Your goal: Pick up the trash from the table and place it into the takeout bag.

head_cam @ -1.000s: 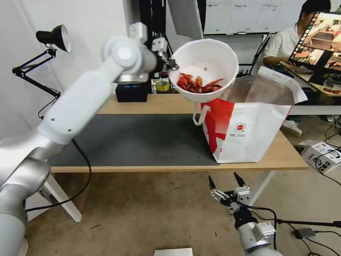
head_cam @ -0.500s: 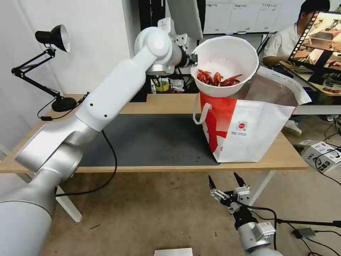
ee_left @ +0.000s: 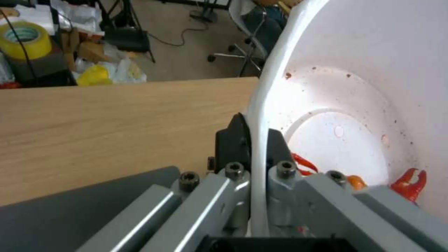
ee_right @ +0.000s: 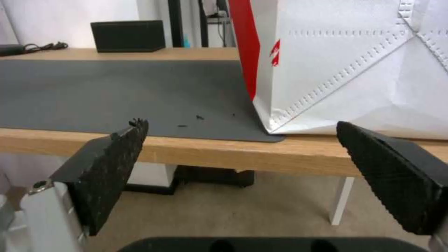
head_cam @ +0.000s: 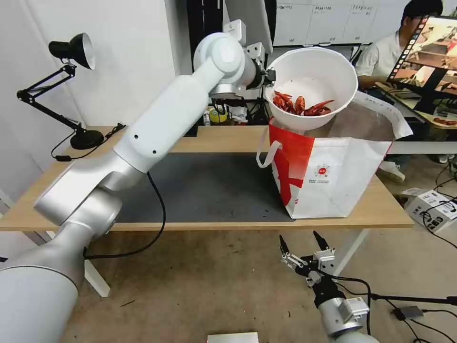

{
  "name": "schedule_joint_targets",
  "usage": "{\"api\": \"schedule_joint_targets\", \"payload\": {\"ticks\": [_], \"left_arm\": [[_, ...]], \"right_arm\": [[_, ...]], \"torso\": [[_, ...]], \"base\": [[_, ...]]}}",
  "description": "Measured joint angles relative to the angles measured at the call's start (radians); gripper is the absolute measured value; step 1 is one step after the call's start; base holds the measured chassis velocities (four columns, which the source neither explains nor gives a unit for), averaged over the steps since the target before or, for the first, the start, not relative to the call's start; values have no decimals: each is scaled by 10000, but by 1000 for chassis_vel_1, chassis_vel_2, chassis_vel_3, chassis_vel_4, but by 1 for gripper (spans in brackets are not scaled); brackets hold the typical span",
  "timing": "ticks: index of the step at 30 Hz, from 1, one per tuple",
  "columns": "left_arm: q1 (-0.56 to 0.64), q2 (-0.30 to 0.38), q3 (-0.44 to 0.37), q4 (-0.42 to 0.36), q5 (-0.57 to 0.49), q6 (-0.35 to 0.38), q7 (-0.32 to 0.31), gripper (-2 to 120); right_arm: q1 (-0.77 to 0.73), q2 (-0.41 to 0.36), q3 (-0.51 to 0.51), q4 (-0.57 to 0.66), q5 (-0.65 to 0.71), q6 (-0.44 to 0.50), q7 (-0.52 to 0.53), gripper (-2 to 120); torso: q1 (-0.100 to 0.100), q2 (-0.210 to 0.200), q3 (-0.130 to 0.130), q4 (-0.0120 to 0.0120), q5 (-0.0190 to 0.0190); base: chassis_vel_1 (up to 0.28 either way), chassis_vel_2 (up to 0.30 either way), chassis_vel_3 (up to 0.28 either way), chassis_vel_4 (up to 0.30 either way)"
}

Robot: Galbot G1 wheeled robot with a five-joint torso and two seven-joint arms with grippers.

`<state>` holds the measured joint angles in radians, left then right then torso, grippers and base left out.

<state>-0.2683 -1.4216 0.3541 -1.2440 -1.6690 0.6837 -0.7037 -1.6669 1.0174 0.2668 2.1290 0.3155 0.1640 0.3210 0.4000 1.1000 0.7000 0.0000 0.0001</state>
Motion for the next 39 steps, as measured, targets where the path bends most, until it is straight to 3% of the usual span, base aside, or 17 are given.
{"api": "schedule_joint_targets", "payload": {"ticks": [6,13,17,19,20,23,27,30,35,37,39], "left_arm": [[157,-510,241,200,674,-570,-144,0],[412,-586,898,124,2218,-1591,201,0],[508,-404,1383,-33,3332,-2181,609,0],[559,-128,1701,-264,3852,-2289,1156,0],[559,-128,1701,-264,3852,-2289,1156,0],[606,237,1942,-639,4009,-2227,1919,0],[623,381,2004,-785,4010,-1972,2235,0],[627,597,2049,-1010,3893,-1381,2698,0],[619,759,2039,-1279,3476,-598,2910,1],[629,814,2053,-1380,3330,-408,2914,12],[640,833,2054,-1405,3290,-362,2914,15]], "right_arm": [[0,0,0,0,0,0,0,100],[0,0,0,0,0,0,0,100],[0,0,0,0,0,0,0,100],[0,0,0,0,0,0,0,100],[0,0,0,0,0,0,0,100],[0,0,0,0,0,0,0,100],[0,0,0,0,0,0,0,100],[0,0,0,0,0,0,0,100],[0,0,0,0,0,0,0,100],[0,0,0,0,0,0,0,100],[0,0,0,0,0,0,0,100]], "torso": [[0,0,0,-1,1],[0,0,0,1,0],[0,0,0,-1,0],[0,0,0,0,-1],[0,0,0,0,-1],[-1,0,0,1,-2],[0,0,0,1,-2],[-1,0,0,2,-2],[0,0,0,0,-2],[-1,0,0,0,-2],[-1,1,0,0,-2]], "base": [[0,0,0,0],[0,0,0,0],[0,0,0,0],[0,0,0,0],[0,0,0,0],[0,0,0,0],[0,0,0,0],[0,0,0,0],[0,0,0,0],[0,0,0,0],[0,0,0,0]]}}
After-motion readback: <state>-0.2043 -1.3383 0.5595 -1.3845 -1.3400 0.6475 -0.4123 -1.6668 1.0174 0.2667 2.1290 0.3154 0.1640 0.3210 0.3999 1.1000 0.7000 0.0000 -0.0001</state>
